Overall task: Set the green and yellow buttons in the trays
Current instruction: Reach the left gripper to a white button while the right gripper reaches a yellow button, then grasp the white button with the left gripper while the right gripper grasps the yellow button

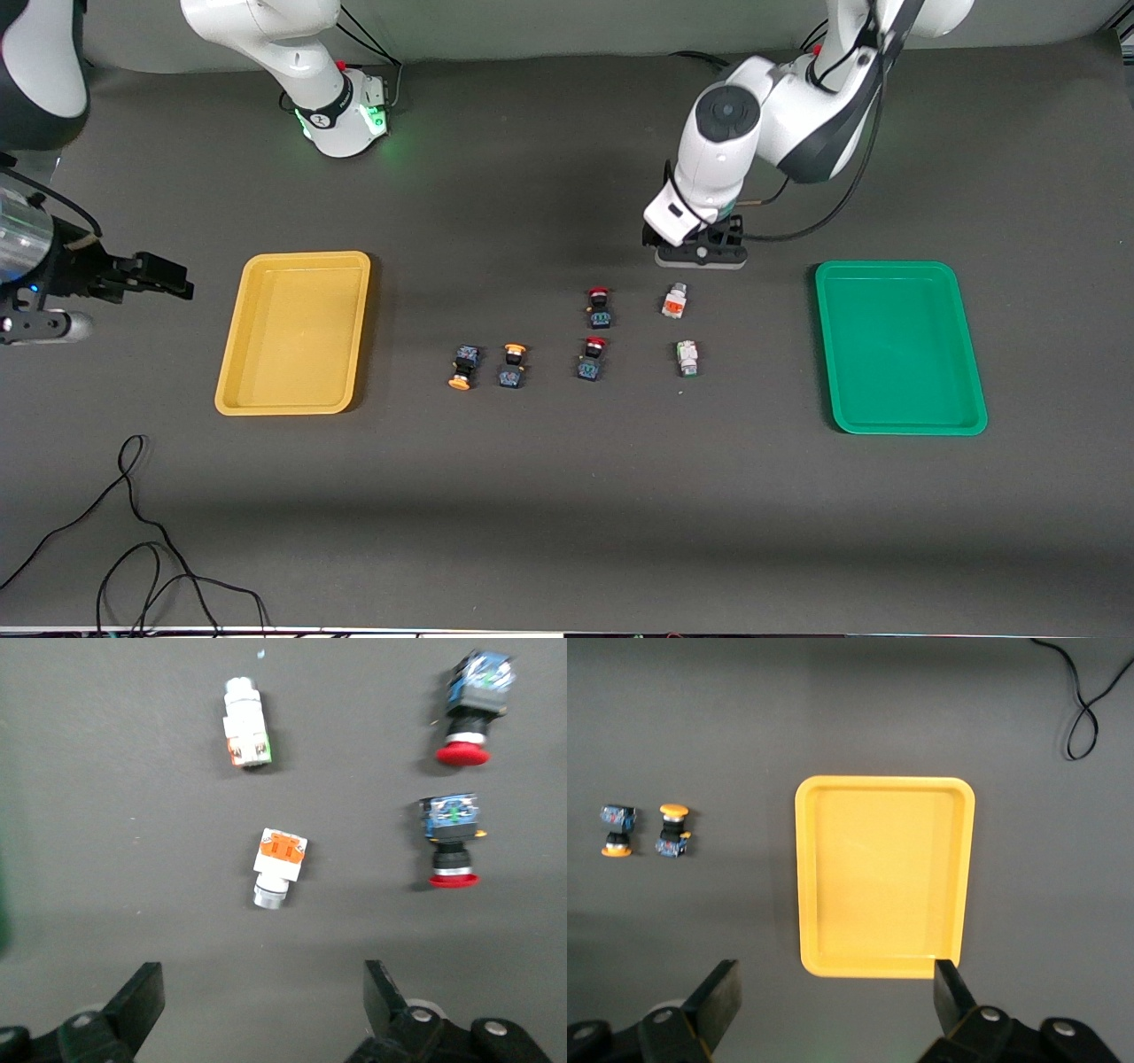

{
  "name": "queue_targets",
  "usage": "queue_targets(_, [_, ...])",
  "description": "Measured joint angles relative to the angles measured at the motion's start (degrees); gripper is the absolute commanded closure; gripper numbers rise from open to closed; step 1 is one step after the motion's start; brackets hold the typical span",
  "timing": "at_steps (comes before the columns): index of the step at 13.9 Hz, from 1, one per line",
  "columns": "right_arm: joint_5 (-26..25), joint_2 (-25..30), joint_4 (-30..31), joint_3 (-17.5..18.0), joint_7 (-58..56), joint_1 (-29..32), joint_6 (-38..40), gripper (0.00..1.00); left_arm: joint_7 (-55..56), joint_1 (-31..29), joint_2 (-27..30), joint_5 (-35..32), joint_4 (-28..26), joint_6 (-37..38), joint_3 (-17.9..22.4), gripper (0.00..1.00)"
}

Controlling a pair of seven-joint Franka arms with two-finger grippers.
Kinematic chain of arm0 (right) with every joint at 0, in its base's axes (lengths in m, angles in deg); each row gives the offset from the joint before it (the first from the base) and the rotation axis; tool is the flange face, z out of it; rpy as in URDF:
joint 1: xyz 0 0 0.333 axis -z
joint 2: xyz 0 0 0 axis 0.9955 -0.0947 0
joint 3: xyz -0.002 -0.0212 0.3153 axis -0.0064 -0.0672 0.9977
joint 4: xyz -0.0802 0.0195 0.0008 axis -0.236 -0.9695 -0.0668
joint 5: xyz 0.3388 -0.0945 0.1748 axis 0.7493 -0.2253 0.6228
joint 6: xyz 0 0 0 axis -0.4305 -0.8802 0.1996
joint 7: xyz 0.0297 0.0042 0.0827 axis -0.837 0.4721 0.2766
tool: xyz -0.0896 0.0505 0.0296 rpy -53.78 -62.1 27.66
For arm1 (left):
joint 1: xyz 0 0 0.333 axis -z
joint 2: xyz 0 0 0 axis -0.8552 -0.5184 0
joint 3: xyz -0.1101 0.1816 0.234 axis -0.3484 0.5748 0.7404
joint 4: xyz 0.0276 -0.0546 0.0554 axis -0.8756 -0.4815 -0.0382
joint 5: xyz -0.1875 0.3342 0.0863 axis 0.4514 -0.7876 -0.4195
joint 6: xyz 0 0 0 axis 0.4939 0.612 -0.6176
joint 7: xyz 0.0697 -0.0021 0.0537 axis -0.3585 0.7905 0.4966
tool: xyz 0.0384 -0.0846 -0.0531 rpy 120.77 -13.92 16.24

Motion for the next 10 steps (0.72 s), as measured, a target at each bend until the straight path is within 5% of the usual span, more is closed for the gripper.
queue_targets(8, [0.06, -7.68, 6.34, 0.24, 14.42, -9.15, -15.0, 0.02, 0.0, -0.04, -15.51, -5.38, -0.26, -17.44, 0.54, 0.01])
queue_targets(10, [0.07, -10.11, 8.63, 0.25, 18.1, -10.5, -20.46, 0.02, -0.01, -0.05, -16.85, -5.8, 0.1, -18.8, 0.66, 0.09])
